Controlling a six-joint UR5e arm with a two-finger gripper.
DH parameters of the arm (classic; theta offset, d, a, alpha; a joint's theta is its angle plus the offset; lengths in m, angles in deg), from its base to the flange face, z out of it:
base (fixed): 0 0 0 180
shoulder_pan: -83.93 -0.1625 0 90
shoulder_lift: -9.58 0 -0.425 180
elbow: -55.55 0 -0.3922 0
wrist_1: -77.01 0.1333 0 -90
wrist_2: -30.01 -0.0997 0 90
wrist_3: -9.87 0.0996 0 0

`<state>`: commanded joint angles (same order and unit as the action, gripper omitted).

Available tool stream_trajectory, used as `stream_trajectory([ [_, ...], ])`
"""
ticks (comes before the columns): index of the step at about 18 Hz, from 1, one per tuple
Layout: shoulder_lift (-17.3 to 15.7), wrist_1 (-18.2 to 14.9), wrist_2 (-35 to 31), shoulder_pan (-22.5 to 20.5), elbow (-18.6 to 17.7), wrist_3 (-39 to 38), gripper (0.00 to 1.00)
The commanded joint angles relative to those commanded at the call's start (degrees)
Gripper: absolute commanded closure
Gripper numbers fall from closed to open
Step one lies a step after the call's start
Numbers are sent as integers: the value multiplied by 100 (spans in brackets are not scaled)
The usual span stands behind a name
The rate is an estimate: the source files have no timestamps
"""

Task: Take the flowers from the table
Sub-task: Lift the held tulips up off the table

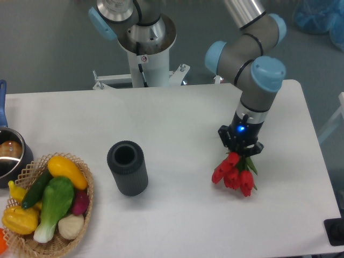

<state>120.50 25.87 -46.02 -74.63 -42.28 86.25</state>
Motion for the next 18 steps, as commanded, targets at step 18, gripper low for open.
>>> stream_trajectory([
  [18, 149, -1433, -228, -114, 1679, 0, 100],
])
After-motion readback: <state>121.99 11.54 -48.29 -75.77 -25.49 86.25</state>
